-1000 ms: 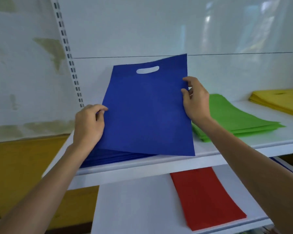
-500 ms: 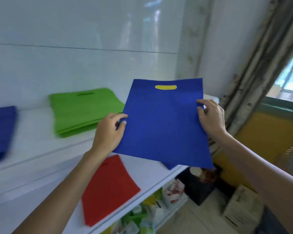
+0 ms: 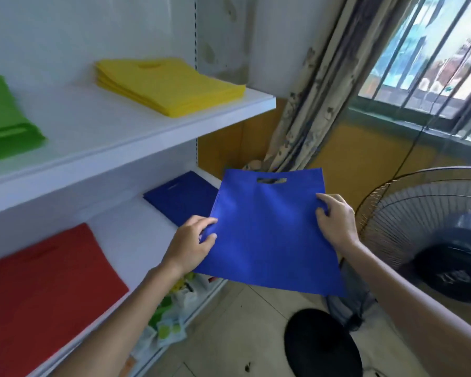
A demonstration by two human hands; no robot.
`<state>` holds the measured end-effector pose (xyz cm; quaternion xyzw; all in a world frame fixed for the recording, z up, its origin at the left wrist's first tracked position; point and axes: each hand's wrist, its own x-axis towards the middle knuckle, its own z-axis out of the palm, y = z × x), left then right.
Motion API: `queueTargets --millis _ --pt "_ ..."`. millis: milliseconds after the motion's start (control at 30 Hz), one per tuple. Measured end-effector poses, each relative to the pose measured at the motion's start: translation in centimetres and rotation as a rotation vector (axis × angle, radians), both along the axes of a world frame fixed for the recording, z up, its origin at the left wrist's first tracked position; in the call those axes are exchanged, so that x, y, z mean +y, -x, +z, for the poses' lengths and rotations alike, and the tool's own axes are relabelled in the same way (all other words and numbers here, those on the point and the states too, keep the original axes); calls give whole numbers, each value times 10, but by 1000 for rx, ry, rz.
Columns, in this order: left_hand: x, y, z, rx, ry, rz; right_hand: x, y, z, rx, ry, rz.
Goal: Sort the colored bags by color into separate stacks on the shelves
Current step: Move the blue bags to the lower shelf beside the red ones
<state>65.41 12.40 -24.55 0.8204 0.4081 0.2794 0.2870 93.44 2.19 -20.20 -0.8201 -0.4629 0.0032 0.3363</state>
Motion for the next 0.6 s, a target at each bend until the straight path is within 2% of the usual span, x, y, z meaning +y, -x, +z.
queueTargets --millis 400,500,600 --pt "98 -83 -84 88 252 110 122 -76 -88 80 215 41" --pt "116 -91 -97 107 272 178 159 -89 -103 78 265 117" --pt "137 -94 -112 91 276 342 223 -95 -120 26 313 262"
